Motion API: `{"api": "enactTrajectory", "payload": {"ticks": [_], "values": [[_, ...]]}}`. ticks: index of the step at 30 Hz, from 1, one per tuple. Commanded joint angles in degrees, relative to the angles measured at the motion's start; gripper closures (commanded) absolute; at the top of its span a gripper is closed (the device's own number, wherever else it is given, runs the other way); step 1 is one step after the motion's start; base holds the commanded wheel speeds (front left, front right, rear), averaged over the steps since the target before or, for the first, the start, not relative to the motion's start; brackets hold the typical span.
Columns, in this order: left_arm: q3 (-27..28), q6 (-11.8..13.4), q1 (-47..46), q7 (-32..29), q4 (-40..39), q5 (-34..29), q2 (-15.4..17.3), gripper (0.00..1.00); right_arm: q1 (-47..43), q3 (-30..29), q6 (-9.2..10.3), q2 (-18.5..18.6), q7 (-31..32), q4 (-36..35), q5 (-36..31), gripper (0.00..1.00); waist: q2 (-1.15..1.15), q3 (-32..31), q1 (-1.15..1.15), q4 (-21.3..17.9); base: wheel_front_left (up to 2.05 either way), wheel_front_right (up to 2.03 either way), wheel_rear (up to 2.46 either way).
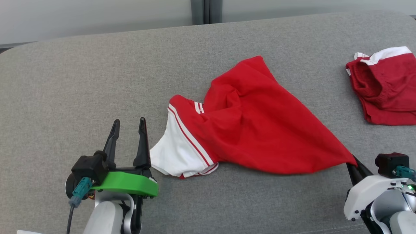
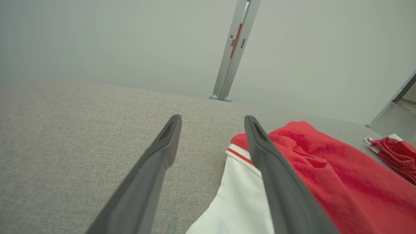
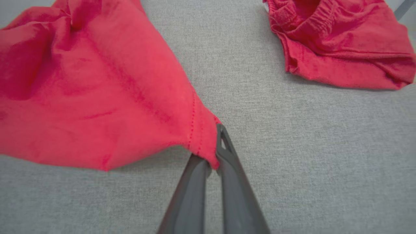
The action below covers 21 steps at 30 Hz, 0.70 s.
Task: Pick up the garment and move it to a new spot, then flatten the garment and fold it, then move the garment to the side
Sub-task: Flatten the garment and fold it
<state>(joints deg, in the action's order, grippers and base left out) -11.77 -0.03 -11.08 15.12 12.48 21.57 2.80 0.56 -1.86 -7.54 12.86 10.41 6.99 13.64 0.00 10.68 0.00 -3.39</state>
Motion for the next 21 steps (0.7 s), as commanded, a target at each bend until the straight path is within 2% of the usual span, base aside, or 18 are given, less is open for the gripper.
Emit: {"api": "enactTrajectory", "payload": {"ticks": [1, 4, 9, 13, 17, 21], "values": [[0.0, -0.1, 0.5, 0.0, 0.1, 0.3, 0.2, 0.00, -1.1, -0.7, 0.11, -0.8, 0.5, -0.6, -0.4, 0.00, 0.00, -0.2, 0.00, 0.1, 0.00, 0.00, 0.00], [0.0, -0.1, 1.1, 0.0, 0.4, 0.3, 0.2, 0.00, -2.0, -3.2, 0.11, -1.6, 1.3, -2.2, 0.8, 0.00, 0.00, -0.8, 0.00, 0.3, 0.00, 0.00, 0.00], [0.0, -0.2, 1.9, 0.0, 0.5, 0.2, 0.2, 0.00, -2.5, -6.9, 0.10, -0.2, 3.1, -8.1, 1.8, 0.00, 0.00, -2.2, 0.00, 0.7, 0.00, 0.00, 0.00], [-0.4, -0.3, 2.3, 0.0, 0.5, 0.3, 0.2, 0.00, 0.1, -5.9, 0.09, 1.3, 5.1, -10.7, 1.7, 0.00, 0.00, -2.5, 0.00, 1.4, 0.00, 0.00, 0.00], [-0.8, -0.1, 1.5, 0.0, 0.0, 0.5, 0.2, 0.00, 5.3, -0.3, 0.09, 3.4, 7.7, -6.0, 3.4, 0.00, 0.00, -1.7, 0.00, 2.6, 0.00, 0.00, 0.00], [-1.6, -0.2, 0.4, 0.0, 0.1, 0.3, 0.2, 0.00, 12.4, 6.3, 0.08, 5.8, 7.7, 3.5, 4.3, 0.00, 0.00, -0.4, 0.00, 4.6, 0.00, 0.00, 0.00]]}}
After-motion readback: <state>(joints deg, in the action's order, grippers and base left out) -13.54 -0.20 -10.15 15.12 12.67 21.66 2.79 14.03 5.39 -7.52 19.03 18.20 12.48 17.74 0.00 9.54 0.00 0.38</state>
